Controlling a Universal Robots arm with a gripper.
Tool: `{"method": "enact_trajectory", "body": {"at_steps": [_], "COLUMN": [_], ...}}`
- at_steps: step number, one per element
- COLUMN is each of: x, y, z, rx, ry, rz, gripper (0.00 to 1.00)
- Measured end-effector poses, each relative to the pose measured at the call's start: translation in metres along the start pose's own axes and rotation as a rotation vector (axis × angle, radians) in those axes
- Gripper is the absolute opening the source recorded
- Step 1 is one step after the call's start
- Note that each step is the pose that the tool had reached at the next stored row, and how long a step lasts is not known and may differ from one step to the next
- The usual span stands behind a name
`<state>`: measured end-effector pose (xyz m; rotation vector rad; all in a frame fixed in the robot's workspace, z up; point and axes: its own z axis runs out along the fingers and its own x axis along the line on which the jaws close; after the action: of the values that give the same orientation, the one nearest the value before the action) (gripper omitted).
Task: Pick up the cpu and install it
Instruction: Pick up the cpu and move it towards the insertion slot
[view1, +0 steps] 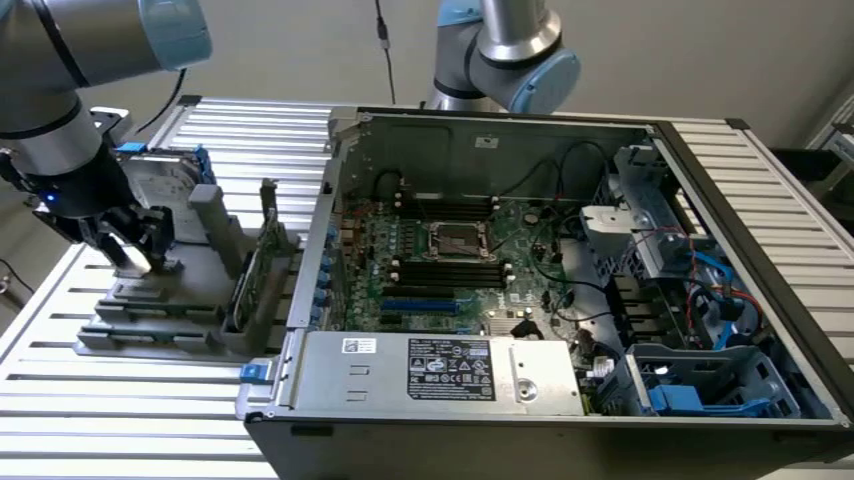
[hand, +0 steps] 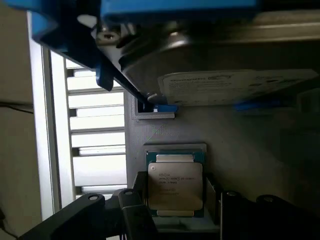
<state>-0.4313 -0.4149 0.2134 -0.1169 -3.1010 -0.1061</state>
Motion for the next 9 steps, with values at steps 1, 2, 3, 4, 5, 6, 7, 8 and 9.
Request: {"method": "enact_trajectory", "body": {"at_steps": [1,2,3,4,5,6,7,8,9], "x": [0.0,0.0,0.001,0.001,0.001,0.001,0.001,0.001,0.002], "y": [0.0003,0.0006,0.0009,0.0012,0.0015,0.0018,0.0022,0.0025,0.0028], "z": [-0.0045,-0.0092,-0.0138,-0.0183,-0.0227,-0.0272,-0.0321,-0.0365,-0.041], "rx": [-0.0002,-0.0002,-0.0003,-0.0003,-0.0003,-0.0003,-0.0003,-0.0002,-0.0003], "ry": [-0.0001,0.0,0.0,0.0,0.0001,0.0001,0.0,0.0001,0.0], "rz": [0.0,0.0,0.0,0.0,0.0,0.0,0.0,0.0,0.0], "gripper": [0.55,0.55,0.55,0.55,0.55,0.55,0.55,0.55,0.55]}}
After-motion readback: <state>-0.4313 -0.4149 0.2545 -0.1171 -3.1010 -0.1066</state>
